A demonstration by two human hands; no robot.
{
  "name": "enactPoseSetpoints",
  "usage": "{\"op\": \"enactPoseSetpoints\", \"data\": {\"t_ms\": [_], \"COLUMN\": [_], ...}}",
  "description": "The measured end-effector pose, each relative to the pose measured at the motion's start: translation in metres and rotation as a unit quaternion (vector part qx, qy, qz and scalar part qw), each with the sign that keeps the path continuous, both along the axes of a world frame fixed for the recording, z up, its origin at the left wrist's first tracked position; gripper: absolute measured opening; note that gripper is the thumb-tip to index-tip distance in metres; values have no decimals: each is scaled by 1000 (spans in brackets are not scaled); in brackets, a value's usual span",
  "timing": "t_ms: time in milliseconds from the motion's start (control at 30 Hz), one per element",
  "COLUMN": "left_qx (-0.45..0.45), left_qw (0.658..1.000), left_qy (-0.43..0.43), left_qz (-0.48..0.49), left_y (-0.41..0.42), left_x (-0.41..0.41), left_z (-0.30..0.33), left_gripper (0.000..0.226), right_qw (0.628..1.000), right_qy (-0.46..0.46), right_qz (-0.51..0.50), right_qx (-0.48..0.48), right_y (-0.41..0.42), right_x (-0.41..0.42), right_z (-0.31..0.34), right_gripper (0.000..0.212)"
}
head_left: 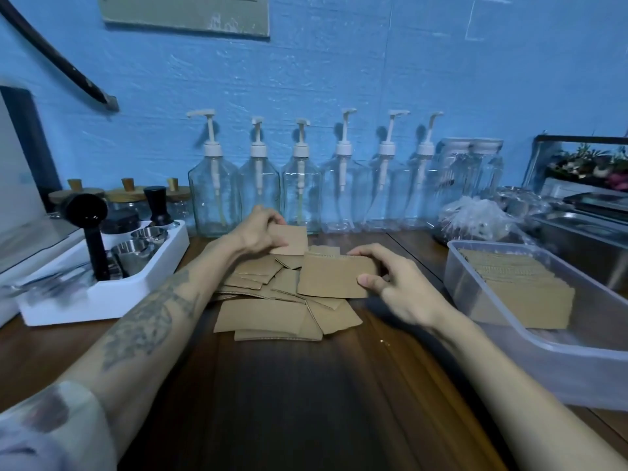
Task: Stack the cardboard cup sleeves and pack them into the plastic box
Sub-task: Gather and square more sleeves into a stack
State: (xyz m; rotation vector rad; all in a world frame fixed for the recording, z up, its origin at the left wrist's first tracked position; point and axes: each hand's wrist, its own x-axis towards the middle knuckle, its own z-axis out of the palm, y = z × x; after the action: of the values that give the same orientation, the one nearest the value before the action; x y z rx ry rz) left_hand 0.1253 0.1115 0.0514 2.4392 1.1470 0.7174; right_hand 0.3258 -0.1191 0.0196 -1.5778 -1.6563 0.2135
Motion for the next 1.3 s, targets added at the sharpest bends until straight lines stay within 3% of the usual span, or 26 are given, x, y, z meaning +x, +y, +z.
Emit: {"op": "enactPoseSetpoints", "data": {"t_ms": [100, 200, 300, 367, 433, 533, 600, 767, 933, 1100, 1300], "left_qx": [-18, 7, -5, -39, -88, -84, -45, -7, -13, -13, 87], "left_qw": [995, 981, 938, 923, 924, 960, 976, 984, 986, 977, 989], "left_qy": [-99, -195, -344, -384, -368, -253, -199, -176, -165, -189, -90], "left_qz": [-12, 5, 36, 4, -53, -83, -77, -18, -8, -93, -84], "left_y": [-16, -35, -65, -92, -118, -150, -159, -157, -158, -165, -157], "left_x": [-7, -22, -46, -56, -57, -49, -44, -39, -38, -33, -33], "left_z": [13, 30, 45, 46, 36, 11, -5, -24, -32, -36, -44], "left_gripper": [22, 19, 21, 22, 23, 21, 18, 21, 49, 91, 68], "right_qw": [1000, 1000, 1000, 1000, 1000, 999, 1000, 996, 989, 986, 995], "right_qy": [3, 4, 8, 24, 20, 32, 28, 58, 95, 95, 35], "right_qz": [0, -1, -3, 0, -5, 2, 9, 59, 100, 107, 81], "right_qx": [-2, -2, -5, -4, -1, 0, -7, -28, -57, -83, -42], "right_y": [0, -1, -3, -5, -6, -6, -7, -11, -14, -14, -11], "right_x": [-1, -1, -3, -5, -6, -7, -8, -16, -22, -26, -33], "right_z": [1, 1, 1, 2, 4, 5, 4, 5, 4, 6, 2], "right_gripper": [34, 35, 34, 34, 36, 37, 38, 50, 65, 71, 50]}}
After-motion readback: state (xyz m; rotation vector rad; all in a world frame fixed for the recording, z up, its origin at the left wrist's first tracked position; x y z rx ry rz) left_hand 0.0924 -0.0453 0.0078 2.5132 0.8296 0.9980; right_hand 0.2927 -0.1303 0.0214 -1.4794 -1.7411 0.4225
